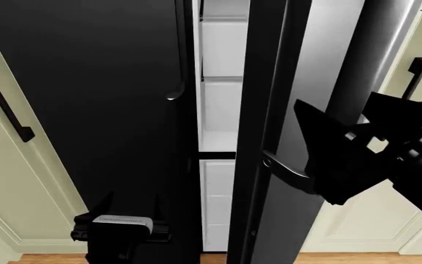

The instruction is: Open the fridge door

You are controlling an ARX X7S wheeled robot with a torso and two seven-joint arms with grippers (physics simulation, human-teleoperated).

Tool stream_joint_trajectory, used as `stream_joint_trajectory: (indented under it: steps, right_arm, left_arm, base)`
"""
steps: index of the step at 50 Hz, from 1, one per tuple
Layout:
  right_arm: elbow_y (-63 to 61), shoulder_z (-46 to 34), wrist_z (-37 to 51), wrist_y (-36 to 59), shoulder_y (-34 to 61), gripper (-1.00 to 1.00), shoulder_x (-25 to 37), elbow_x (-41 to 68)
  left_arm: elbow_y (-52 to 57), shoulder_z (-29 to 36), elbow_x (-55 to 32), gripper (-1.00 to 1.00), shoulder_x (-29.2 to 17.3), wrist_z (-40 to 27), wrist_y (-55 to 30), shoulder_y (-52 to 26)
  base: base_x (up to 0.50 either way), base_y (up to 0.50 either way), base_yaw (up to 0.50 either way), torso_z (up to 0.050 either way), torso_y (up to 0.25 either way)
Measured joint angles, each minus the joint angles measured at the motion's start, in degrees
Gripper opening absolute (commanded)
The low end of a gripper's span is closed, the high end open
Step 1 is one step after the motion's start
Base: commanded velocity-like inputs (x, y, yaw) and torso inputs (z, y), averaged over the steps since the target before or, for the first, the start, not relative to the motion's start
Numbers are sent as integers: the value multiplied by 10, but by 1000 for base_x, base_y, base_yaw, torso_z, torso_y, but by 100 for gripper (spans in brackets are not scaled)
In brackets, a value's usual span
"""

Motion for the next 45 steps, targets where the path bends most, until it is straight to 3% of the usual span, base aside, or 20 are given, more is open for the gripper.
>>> stream_joint_trajectory:
  steps: [32,45]
  right_arm:
    - [-15,-4,-6,-18,-23,100,49,-20]
    - [-63,30,42,-3,5,100,69,26]
  left_arm:
    - [0,5,-1,100,-3,-4,2,1]
    - [3,8,-1,100,-5,-6,3,3]
  base:
    - [0,0,0,0,0]
    - [0,0,0,0,0]
